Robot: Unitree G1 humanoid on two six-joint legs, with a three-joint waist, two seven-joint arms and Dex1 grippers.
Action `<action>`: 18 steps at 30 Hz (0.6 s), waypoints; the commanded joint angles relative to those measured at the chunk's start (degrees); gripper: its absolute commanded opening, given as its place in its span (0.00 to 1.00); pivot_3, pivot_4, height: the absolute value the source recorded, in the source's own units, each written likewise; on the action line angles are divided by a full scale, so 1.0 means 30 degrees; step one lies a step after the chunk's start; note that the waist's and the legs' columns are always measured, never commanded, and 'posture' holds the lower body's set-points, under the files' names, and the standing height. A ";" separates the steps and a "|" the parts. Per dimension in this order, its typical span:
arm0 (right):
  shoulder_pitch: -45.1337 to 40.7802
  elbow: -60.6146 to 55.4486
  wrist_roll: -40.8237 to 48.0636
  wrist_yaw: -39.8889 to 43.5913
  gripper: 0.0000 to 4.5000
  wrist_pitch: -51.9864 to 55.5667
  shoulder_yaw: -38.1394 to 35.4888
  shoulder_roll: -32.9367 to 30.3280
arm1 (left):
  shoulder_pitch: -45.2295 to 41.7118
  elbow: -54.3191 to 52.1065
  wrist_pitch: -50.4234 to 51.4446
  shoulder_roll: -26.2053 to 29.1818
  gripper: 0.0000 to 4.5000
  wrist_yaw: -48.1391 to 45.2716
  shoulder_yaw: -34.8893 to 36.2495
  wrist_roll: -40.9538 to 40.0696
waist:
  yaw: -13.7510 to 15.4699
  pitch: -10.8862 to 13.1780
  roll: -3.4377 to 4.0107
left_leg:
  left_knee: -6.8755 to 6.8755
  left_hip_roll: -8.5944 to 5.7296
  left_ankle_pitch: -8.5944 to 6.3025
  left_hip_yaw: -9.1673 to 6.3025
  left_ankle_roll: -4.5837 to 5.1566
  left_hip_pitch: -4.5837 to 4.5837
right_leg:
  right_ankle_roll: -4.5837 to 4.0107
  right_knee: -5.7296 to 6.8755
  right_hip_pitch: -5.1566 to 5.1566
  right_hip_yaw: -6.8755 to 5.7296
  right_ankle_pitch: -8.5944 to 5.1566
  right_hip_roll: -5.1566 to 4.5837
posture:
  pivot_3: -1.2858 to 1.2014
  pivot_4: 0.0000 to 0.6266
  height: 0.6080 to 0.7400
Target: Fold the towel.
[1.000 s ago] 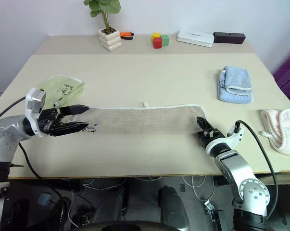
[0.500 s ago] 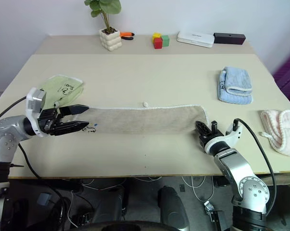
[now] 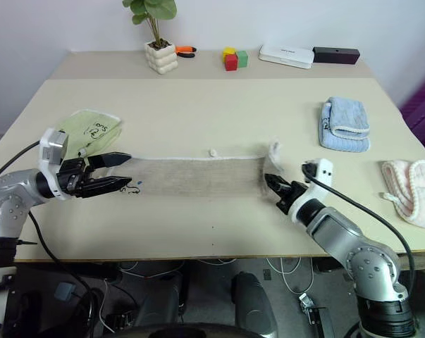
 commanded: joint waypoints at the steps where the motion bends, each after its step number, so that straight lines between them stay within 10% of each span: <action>1: -0.0741 -0.1614 -0.2672 0.1483 0.01 0.0027 0.1432 -0.0505 | 0.0440 -0.0633 0.0111 0.0338 1.00 -0.0219 0.0745 -0.0604 | 0.0002 -0.0001 -0.0002 | -0.0001 0.0001 0.0000 -0.0002 0.0000 -0.0003 | 0.0000 -0.0006 0.0000 -0.0002 0.0000 0.0000 | 0.52 0.24 1.00; 18: -0.4581 -0.0138 -0.7845 0.4018 0.01 0.1187 0.5487 0.2535 | 0.3248 -0.3169 0.0455 0.0679 1.00 0.1093 0.2427 -0.1617 | 0.0028 -0.0001 -0.0002 | -0.0004 0.0031 -0.0002 -0.0005 -0.0002 -0.0022 | -0.0002 -0.0034 -0.0007 -0.0010 0.0003 -0.0015 | 0.52 0.24 1.00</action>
